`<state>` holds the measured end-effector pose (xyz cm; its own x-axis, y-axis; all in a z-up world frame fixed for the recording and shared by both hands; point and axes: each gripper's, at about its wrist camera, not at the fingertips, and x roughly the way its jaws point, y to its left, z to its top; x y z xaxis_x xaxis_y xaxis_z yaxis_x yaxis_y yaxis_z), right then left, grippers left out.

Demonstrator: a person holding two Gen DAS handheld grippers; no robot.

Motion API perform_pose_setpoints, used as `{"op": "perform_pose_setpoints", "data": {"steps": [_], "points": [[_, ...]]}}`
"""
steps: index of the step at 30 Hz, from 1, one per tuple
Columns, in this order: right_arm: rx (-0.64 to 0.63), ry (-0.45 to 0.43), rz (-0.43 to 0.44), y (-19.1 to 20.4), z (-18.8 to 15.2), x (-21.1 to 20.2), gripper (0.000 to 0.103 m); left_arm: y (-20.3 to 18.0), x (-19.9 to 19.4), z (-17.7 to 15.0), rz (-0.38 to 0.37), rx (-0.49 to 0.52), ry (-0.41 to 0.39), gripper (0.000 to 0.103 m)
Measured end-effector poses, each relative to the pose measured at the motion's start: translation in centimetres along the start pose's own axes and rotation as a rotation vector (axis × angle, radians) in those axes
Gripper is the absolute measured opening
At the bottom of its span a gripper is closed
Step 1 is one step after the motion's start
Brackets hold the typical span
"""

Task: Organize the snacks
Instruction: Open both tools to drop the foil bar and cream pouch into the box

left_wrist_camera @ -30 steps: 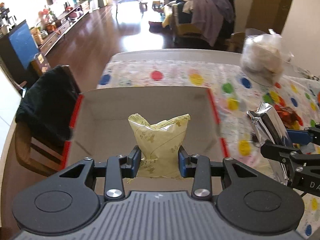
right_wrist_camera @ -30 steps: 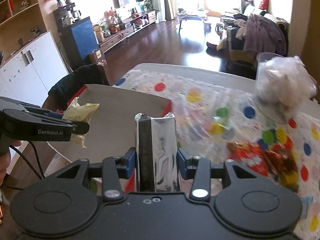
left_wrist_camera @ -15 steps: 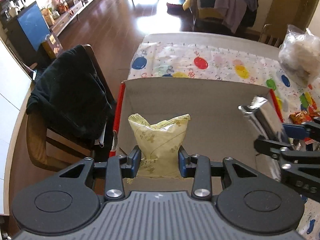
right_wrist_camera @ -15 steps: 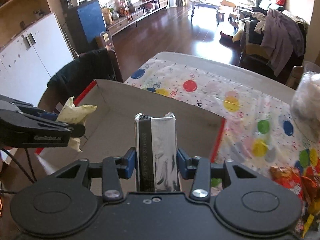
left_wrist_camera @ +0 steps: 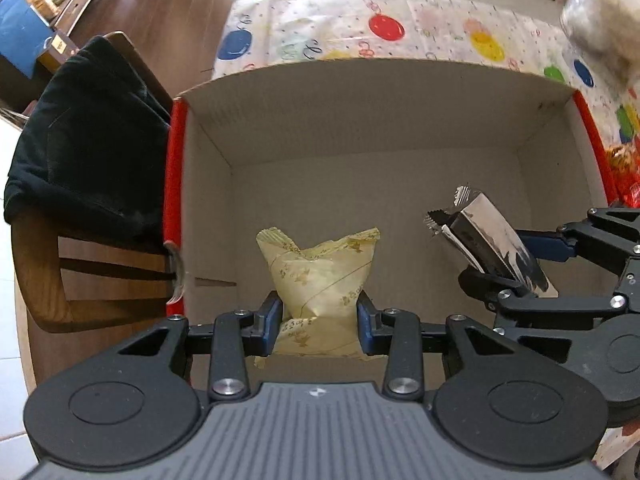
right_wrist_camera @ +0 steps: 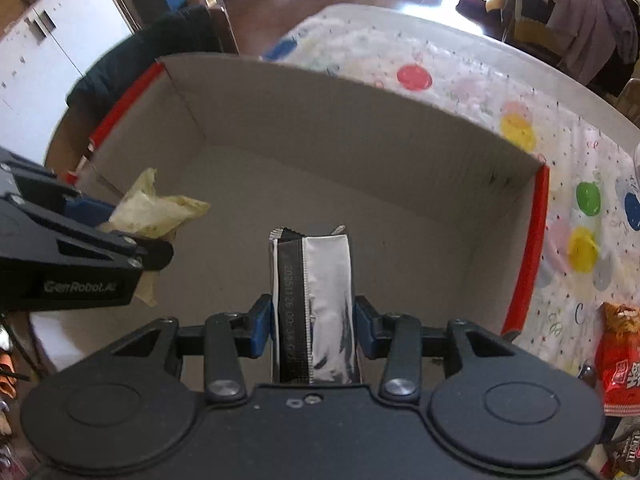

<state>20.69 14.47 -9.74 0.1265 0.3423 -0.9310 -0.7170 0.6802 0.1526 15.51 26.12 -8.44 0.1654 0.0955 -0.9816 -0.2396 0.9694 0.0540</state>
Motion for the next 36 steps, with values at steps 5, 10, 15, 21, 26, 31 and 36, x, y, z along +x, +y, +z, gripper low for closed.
{"op": "perform_pose_setpoints", "data": {"steps": [5,10,15,21,26,31,36], "points": [[0.003,0.02,-0.004,0.2,-0.3,0.5,0.041,-0.6,0.3,0.1,0.001,0.025,0.032,0.037],[0.013,0.032,-0.005,0.0,-0.3,0.7,0.041,-0.7,0.7,0.6,0.001,0.035,0.048,0.038],[0.014,0.024,0.006,0.1,-0.4,0.4,0.043,-0.7,0.4,0.4,-0.006,0.033,0.04,0.038],[0.02,-0.002,0.037,0.1,-0.7,-0.9,0.05,-0.5,0.0,0.0,-0.015,0.017,0.013,0.054],[0.014,-0.033,0.062,0.1,-1.4,-2.8,0.053,-0.4,-0.9,-0.6,-0.023,-0.001,-0.022,0.057],[0.025,-0.077,0.079,-0.3,-1.9,-5.0,0.063,-0.8,-2.3,-1.5,-0.032,-0.002,-0.07,0.057],[0.047,-0.126,0.094,-1.3,-2.6,-7.3,0.068,-1.6,-4.5,-2.3,-0.036,0.013,-0.141,0.057]]}}
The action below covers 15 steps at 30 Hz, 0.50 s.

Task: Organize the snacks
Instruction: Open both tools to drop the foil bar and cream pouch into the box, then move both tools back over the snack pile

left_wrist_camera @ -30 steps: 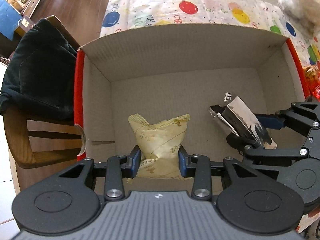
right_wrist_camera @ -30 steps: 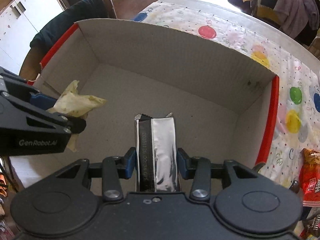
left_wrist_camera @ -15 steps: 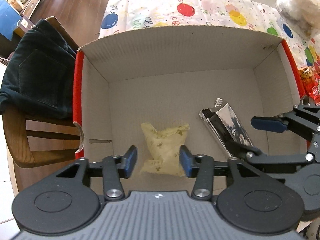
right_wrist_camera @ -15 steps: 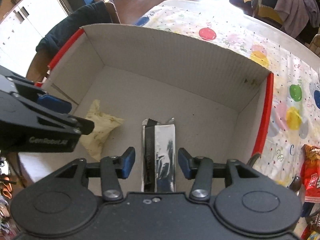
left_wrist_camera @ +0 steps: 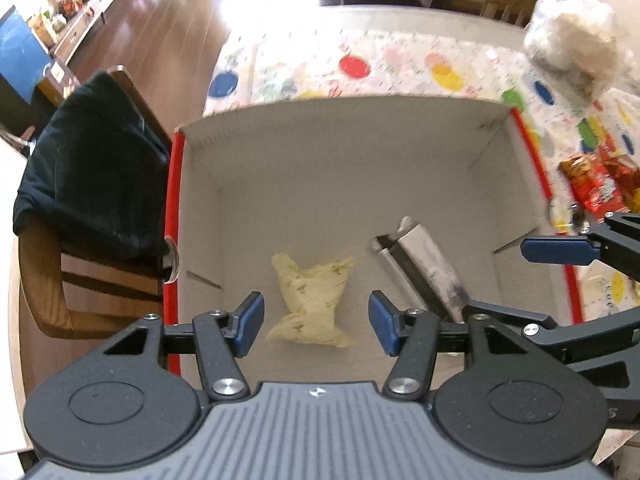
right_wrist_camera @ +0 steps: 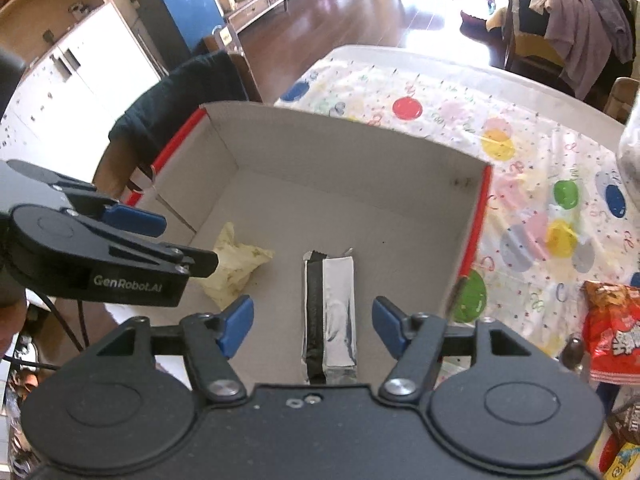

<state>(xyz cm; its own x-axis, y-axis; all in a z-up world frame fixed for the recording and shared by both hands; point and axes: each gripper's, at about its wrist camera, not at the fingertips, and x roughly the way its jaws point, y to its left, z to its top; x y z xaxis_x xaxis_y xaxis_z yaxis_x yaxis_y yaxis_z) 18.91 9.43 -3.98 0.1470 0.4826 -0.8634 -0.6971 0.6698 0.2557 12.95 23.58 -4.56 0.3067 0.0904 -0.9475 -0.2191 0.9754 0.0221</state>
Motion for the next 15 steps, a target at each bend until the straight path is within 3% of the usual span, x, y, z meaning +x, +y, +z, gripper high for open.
{"op": "perform_pose_setpoints", "data": {"steps": [7,9,15], "points": [[0.029,-0.086,0.041,-1.9,-1.4,-3.8,0.079,-2.9,-3.5,-0.7,-0.023,0.031,-0.135,0.063],[0.039,-0.109,0.047,-2.7,-2.0,-5.0,0.08,-3.8,-4.3,-0.8,-0.033,0.029,-0.172,0.068],[0.079,-0.186,0.038,-5.5,-3.8,-8.5,0.086,-7.4,-6.3,-1.3,-0.068,0.046,-0.264,0.07]]}}
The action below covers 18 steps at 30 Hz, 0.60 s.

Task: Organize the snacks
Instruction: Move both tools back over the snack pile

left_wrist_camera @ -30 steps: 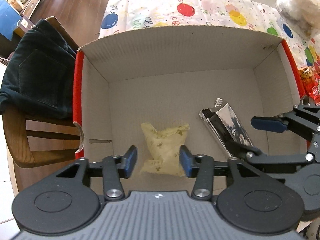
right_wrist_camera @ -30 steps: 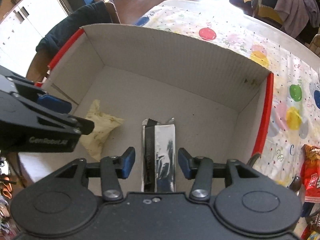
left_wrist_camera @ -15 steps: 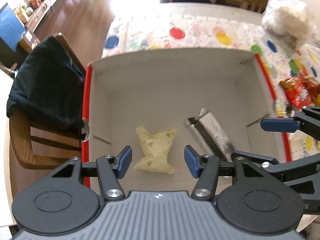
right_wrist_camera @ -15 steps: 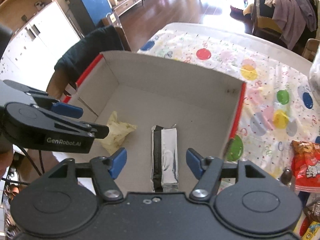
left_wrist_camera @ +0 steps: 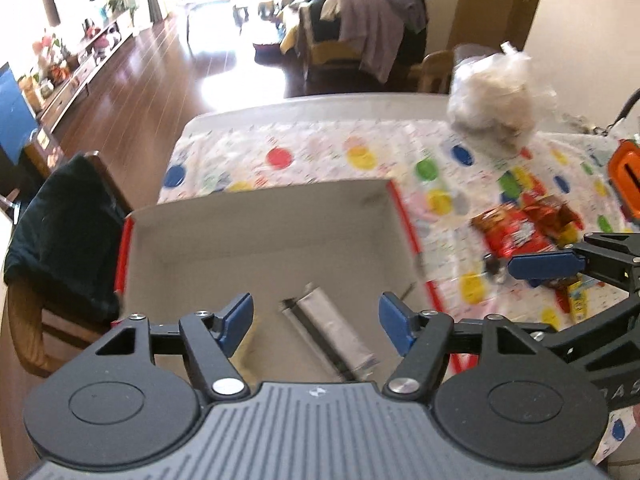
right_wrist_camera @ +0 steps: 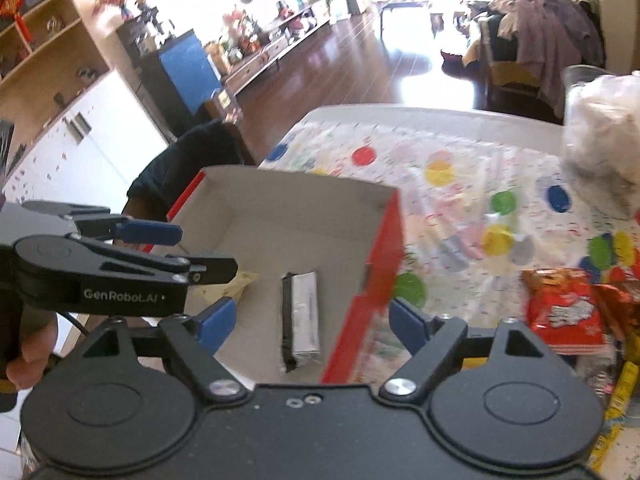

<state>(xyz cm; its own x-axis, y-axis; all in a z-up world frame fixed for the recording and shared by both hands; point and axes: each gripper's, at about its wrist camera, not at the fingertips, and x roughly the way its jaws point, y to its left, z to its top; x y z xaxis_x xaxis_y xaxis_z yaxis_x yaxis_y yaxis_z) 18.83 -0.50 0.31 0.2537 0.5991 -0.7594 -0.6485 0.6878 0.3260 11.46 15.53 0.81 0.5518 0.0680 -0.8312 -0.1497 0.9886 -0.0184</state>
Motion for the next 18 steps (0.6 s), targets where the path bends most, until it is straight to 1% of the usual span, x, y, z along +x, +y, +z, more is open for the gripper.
{"op": "perform_pose_setpoints", "data": {"steps": [1,4,6,9,11,13,14,15,18], "points": [[0.007,-0.011,-0.005,-0.5,-0.2,-0.6,0.088,-0.7,-0.2,-0.1,-0.007,0.004,-0.018,0.07],[0.032,-0.046,-0.035,-2.5,-1.0,-2.6,0.091,-2.8,-0.8,-0.1,-0.028,0.011,-0.074,0.07],[0.042,-0.069,-0.062,-4.0,-1.7,-4.0,0.091,-4.4,-1.0,-0.2,-0.04,0.016,-0.096,0.074],[0.055,-0.099,-0.086,-6.1,-2.7,-5.7,0.096,-6.6,-1.1,-0.3,-0.054,0.028,-0.126,0.079],[0.064,-0.116,-0.102,-7.6,-3.5,-6.9,0.098,-8.2,-1.0,-0.4,-0.068,0.038,-0.142,0.079],[0.077,-0.123,-0.117,-9.3,-4.4,-7.9,0.101,-9.8,-1.0,-0.6,-0.069,0.03,-0.178,0.079],[0.084,-0.128,-0.127,-10.2,-4.8,-8.4,0.101,-10.5,-0.9,-0.7,-0.069,0.027,-0.192,0.08],[0.089,-0.132,-0.139,-10.9,-5.2,-8.8,0.101,-11.2,-0.8,-0.8,-0.072,0.025,-0.201,0.083],[0.083,-0.141,-0.198,-13.2,-6.5,-10.0,0.103,-13.2,0.0,-0.9,-0.091,0.008,-0.207,0.087]]}}
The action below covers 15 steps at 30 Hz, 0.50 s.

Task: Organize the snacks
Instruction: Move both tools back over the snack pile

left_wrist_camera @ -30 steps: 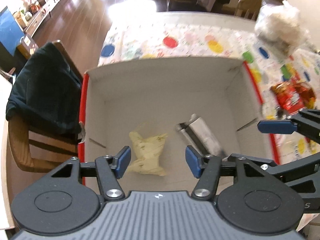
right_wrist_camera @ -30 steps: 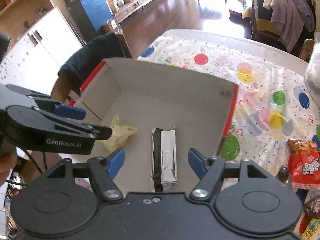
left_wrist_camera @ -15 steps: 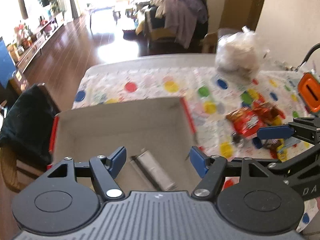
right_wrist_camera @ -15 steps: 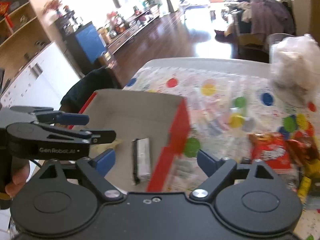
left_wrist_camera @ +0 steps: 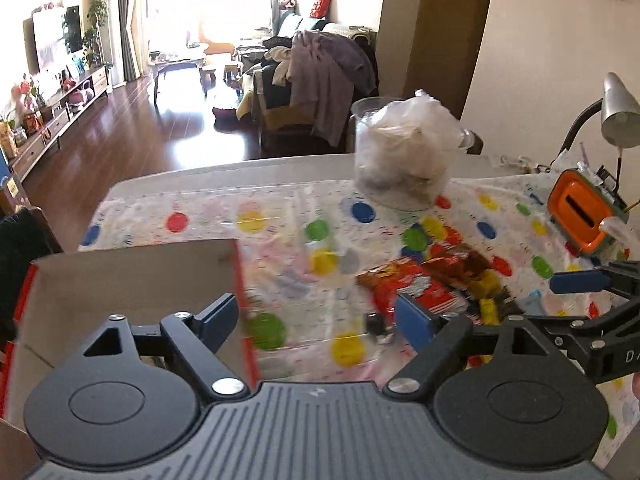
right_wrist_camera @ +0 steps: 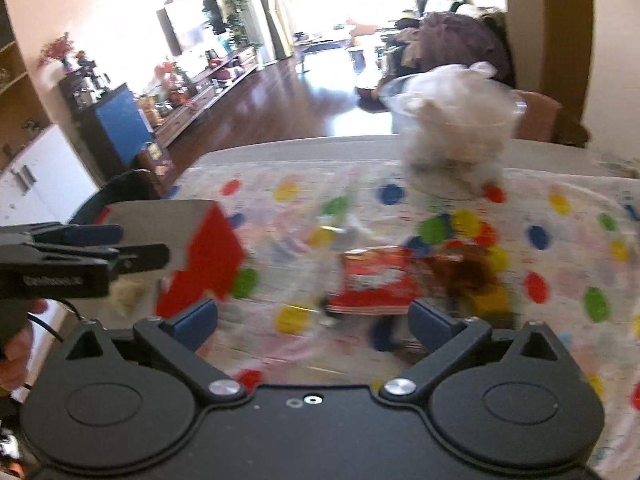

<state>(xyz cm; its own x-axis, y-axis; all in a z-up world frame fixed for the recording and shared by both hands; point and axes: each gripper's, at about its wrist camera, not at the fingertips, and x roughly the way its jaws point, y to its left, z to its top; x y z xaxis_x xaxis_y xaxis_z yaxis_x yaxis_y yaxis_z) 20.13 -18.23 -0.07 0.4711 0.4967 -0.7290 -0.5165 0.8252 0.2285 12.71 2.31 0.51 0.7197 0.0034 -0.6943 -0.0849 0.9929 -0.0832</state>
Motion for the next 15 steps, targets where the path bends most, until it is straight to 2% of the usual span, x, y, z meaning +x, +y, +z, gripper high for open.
{"op": "perform_pose_setpoints", "data": {"steps": [2,10,15], "points": [[-0.013,-0.005,-0.035,-1.6,-0.7,-0.4,0.103,-1.2,1.1,-0.2,-0.017,0.001,0.019,0.087],[0.016,0.034,-0.142,-8.8,-3.5,-0.6,0.103,-4.9,6.4,-2.5,0.0,-0.003,0.122,0.087],[0.054,0.063,-0.159,-12.5,-4.9,0.4,0.103,-6.6,9.2,-3.4,0.011,0.026,0.16,0.087]]}}
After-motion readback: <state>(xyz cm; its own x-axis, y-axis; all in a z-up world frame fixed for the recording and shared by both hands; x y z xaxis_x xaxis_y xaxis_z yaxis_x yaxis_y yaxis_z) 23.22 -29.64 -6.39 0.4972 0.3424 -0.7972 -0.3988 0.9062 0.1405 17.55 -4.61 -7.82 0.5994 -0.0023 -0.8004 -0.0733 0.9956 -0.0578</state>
